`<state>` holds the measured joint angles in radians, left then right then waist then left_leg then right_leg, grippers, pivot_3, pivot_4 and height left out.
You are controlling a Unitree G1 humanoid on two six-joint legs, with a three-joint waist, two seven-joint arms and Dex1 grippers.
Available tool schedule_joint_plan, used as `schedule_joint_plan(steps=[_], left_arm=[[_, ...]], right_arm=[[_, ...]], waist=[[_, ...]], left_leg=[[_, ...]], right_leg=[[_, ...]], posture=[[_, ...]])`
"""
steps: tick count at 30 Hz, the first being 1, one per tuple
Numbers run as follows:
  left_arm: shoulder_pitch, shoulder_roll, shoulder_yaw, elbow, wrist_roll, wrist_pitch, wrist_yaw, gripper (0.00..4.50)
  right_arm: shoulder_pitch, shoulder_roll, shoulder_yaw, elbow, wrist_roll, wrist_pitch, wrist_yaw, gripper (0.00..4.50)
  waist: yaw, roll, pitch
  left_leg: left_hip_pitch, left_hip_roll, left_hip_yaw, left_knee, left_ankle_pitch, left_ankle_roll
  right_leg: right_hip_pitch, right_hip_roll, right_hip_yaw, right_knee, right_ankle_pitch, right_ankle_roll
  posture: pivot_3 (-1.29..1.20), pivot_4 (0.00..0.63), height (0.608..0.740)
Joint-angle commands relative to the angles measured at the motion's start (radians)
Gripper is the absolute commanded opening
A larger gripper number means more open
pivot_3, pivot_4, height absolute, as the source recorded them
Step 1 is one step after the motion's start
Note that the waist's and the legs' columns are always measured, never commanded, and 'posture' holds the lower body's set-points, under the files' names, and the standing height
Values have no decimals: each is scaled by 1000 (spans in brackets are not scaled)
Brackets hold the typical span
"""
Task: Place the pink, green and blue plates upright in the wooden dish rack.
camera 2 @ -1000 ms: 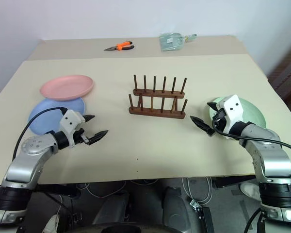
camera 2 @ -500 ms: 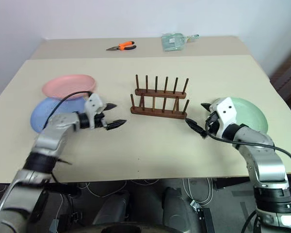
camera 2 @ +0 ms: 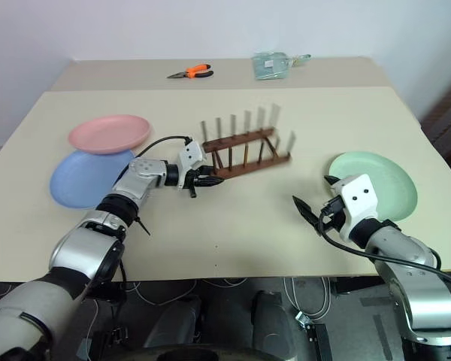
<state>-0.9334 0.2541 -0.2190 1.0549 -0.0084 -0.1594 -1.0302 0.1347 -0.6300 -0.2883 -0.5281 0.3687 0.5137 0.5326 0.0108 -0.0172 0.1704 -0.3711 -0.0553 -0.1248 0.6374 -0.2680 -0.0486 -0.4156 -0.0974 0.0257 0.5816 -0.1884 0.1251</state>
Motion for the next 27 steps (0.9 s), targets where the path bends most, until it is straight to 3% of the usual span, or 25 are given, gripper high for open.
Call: schedule_joint_plan(steps=[1,3,8,13,15,16,18,21,23,27], left_arm=[[63,14,-2,-76,7,-40,-53,755],[118,35,-10,-182,-3,-33,-94,755],[328,138,-54,-650,-61,132,-226,755],[425,200,-49,-819,-45,247,-185,3302],[442,220,-46,-833,-20,263,-146,4296],[455,234,-43,-848,-22,276,-142,4500],[495,271,-18,-897,-42,327,-129,4500],[581,342,17,-1028,-107,431,-154,3524],[641,374,25,-1147,-182,526,-180,2553],[689,332,2,-1279,-229,628,-101,523]], right_arm=[[-11,-44,-34,-42,38,20,44,4500],[-7,-72,-39,-46,63,40,81,4500],[23,-133,-11,-40,81,49,173,4500],[42,-162,15,11,36,26,203,4500],[54,-171,13,31,23,21,215,3961],[66,-177,10,34,26,29,226,3639],[120,-202,19,23,10,17,264,2723],[159,-203,48,11,-6,-3,278,1139],[140,-183,91,18,-31,-16,256,107],[69,-150,188,91,-141,-56,184,0]], waist=[[0,0,0],[-2,0,0],[-8,0,0],[1,0,0],[3,0,0],[2,0,0],[1,1,0],[-12,1,0],[-27,1,0],[-20,1,0]], left_leg=[[0,0,0,0,0,0],[0,0,0,0,0,1],[0,1,0,-1,-1,1],[0,1,0,1,-1,1],[0,0,-1,2,-1,1],[0,0,-1,2,-1,1],[0,0,-1,2,-1,2],[1,1,-1,2,-3,4],[2,2,0,1,-3,4],[1,2,0,2,-3,4]], right_leg=[[0,0,0,0,0,0],[0,0,0,0,0,0],[0,0,0,0,0,0],[0,0,0,0,-1,-1],[1,0,0,0,-2,-3],[1,0,0,0,-2,-3],[1,0,0,0,-2,-3],[1,0,0,1,-3,-2],[1,1,0,2,-3,-2],[1,0,0,1,-6,0]], posture=[[0,150,740],[0,150,740],[0,150,740],[0,150,740],[0,150,740],[0,150,740],[0,150,740],[0,150,740],[0,150,740],[0,150,740]])
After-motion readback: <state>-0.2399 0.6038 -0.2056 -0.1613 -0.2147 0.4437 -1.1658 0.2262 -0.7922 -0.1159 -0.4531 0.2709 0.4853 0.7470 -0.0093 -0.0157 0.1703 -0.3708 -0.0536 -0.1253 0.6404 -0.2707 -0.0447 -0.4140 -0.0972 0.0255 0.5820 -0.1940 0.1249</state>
